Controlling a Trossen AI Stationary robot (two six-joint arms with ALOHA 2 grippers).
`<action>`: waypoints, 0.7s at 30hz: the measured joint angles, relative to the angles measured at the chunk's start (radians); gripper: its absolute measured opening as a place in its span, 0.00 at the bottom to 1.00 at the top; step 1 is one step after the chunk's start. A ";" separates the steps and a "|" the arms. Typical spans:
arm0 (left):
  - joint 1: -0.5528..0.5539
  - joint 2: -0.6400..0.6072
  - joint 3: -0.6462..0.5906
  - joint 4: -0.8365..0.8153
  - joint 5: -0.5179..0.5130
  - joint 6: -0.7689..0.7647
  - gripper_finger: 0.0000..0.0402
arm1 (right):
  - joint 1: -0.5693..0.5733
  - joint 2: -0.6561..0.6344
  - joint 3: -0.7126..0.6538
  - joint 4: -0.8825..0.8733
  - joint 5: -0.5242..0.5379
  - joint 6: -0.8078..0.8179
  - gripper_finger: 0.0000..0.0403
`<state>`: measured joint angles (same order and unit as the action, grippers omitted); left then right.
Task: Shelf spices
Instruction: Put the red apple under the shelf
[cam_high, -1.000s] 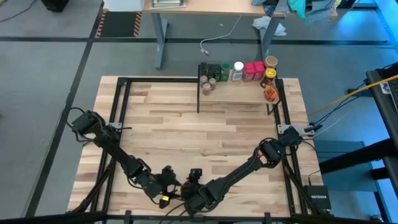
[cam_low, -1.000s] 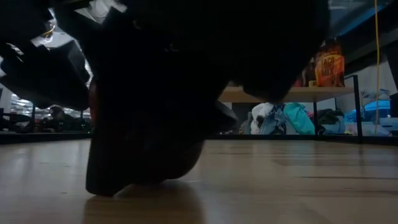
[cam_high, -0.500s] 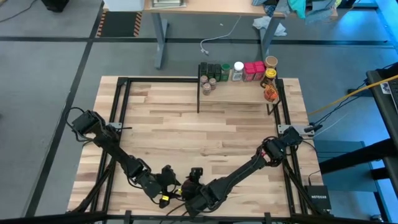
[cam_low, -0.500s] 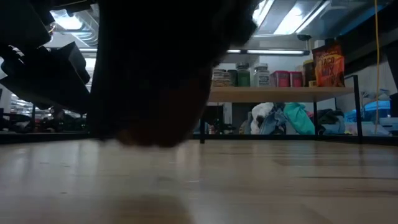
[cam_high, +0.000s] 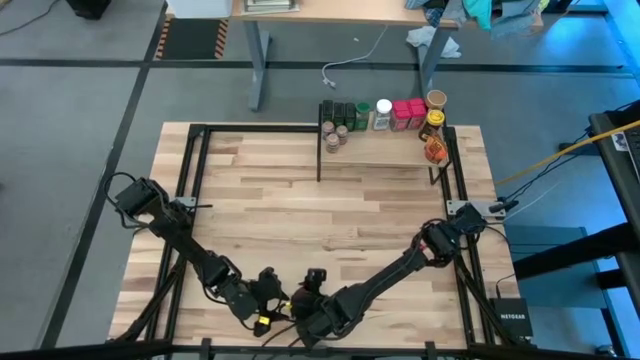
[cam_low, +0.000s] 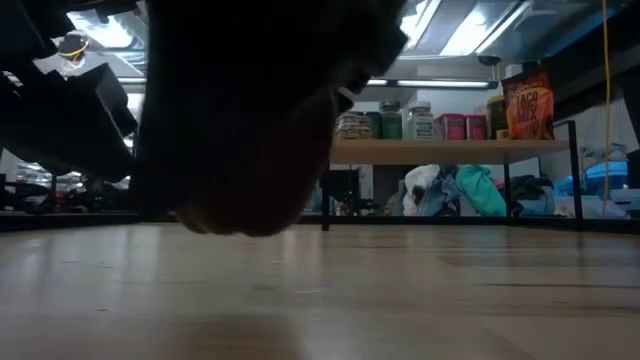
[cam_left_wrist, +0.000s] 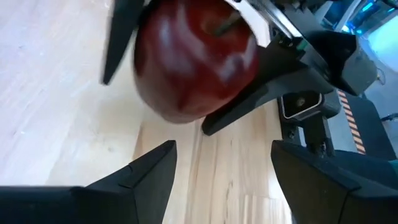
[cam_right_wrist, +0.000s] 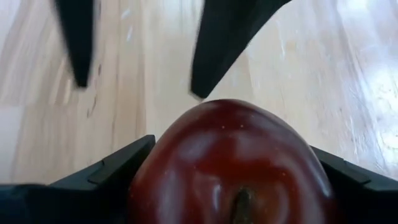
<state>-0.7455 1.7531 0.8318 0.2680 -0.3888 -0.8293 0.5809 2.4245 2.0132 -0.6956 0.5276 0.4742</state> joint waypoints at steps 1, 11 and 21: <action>-0.001 0.000 0.000 -0.002 0.006 0.000 0.64 | -0.001 0.000 0.000 0.008 0.003 0.008 0.83; -0.083 -0.001 0.000 -0.167 -0.002 -0.064 0.64 | -0.031 0.013 0.001 0.051 0.003 0.012 0.83; -0.289 -0.001 -0.006 -0.403 -0.176 -0.331 0.64 | -0.165 0.017 0.001 0.153 -0.009 -0.024 0.83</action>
<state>-1.0348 1.7519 0.8257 -0.1345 -0.5644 -1.1603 0.4155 2.4413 2.0140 -0.5425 0.5186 0.4504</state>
